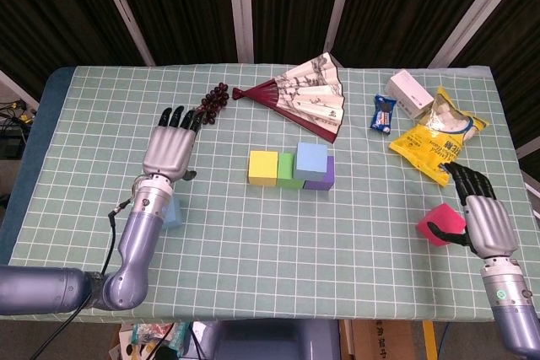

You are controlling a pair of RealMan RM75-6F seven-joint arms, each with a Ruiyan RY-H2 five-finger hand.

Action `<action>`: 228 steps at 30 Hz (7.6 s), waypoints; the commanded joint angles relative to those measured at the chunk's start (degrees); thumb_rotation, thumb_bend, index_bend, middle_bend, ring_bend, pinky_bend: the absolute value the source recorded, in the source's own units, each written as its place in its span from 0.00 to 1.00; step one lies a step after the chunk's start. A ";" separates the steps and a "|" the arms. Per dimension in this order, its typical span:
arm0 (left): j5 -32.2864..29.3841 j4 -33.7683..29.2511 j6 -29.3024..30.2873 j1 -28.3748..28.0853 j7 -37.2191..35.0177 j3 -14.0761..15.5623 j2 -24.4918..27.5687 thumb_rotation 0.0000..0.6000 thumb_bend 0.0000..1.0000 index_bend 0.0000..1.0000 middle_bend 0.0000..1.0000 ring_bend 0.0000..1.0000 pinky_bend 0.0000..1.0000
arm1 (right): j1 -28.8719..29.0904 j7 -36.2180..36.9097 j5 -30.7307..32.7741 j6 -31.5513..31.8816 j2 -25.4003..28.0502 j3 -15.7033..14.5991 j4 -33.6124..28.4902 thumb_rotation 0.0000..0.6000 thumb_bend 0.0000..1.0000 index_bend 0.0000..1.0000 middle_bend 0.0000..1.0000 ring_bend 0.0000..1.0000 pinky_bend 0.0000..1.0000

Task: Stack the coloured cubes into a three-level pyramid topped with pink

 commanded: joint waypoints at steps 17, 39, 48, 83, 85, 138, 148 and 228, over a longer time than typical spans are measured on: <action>8.73 -5.53 5.71 14.98 -9.82 12.85 2.41 1.00 0.11 0.00 0.12 0.00 0.00 | 0.04 -0.51 -0.45 -0.51 -0.44 -0.47 -0.29 1.00 0.23 0.00 0.08 0.00 0.00; 7.93 -1.78 1.74 17.72 -9.35 12.98 -3.34 1.00 0.15 0.00 0.17 0.00 0.00 | -0.03 -0.07 -0.89 -0.73 -0.19 -0.62 -0.85 1.00 0.24 0.00 0.08 0.00 0.00; 6.76 1.82 2.26 17.90 -7.85 11.36 -6.10 1.00 0.19 0.00 0.37 0.02 0.00 | -0.06 0.29 -0.96 -0.78 -0.14 -0.60 -0.85 1.00 0.24 0.00 0.08 0.00 0.00; -15.52 9.61 -11.98 -10.20 12.35 -8.96 -4.03 1.00 0.30 0.00 0.38 0.02 0.00 | 0.11 0.32 -0.50 -1.36 -0.55 -0.67 -0.49 1.00 0.24 0.00 0.08 0.00 0.00; -18.27 11.77 -12.22 -12.46 13.87 -9.29 -4.95 1.00 0.31 0.00 0.38 0.02 0.00 | 0.12 0.45 -0.47 -1.46 -0.53 -0.67 -0.46 1.00 0.24 0.00 0.08 0.00 0.00; -29.43 34.97 -23.61 -28.14 16.00 -7.73 -16.71 1.00 0.36 0.00 0.38 0.02 0.00 | 0.31 3.33 0.58 -2.77 -0.31 -0.23 0.08 1.00 0.24 0.00 0.08 0.00 0.00; -28.00 34.12 -25.00 -27.58 13.68 -6.70 -15.61 1.00 0.36 0.00 0.38 0.02 0.00 | 0.28 3.35 0.47 -2.72 -0.28 -0.27 0.03 1.00 0.24 0.00 0.08 0.00 0.00; -25.80 33.95 -26.70 -29.85 6.08 -0.93 -15.03 1.00 0.36 0.00 0.38 0.02 0.00 | 0.46 3.63 0.75 -3.58 -0.35 -0.55 0.12 1.00 0.24 0.00 0.08 0.00 0.00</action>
